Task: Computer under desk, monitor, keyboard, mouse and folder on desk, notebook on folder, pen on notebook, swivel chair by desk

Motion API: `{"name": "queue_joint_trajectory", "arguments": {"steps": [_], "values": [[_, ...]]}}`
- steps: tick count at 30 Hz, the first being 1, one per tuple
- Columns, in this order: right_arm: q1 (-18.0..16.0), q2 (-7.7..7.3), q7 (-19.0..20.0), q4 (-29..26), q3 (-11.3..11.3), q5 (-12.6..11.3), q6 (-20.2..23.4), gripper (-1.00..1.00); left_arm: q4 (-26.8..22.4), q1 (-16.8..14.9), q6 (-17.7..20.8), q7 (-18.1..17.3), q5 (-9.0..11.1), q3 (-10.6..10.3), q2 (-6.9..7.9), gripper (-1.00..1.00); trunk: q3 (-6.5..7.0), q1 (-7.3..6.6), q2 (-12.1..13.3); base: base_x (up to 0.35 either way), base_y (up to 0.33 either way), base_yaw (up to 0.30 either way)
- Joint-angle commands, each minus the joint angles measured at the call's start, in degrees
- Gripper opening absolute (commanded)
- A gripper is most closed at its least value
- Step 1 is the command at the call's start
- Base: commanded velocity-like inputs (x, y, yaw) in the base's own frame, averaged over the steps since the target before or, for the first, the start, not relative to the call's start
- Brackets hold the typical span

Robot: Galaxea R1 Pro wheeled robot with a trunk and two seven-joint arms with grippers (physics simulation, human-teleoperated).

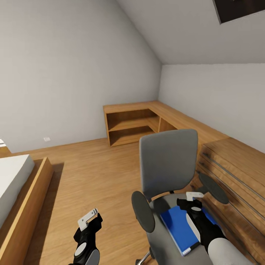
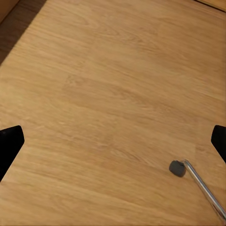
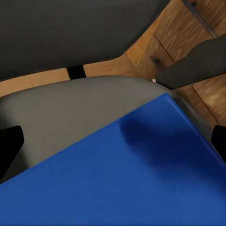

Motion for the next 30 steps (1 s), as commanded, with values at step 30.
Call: {"name": "queue_joint_trajectory", "arguments": {"steps": [30], "values": [[0.0,1.07,0.0,-0.7,0.9,0.2,0.3,1.00,0.2,0.0,-0.4,0.5,0.5,-0.1,0.00,1.00,-5.44,6.59,-12.1,0.000,0.000,0.000]]}}
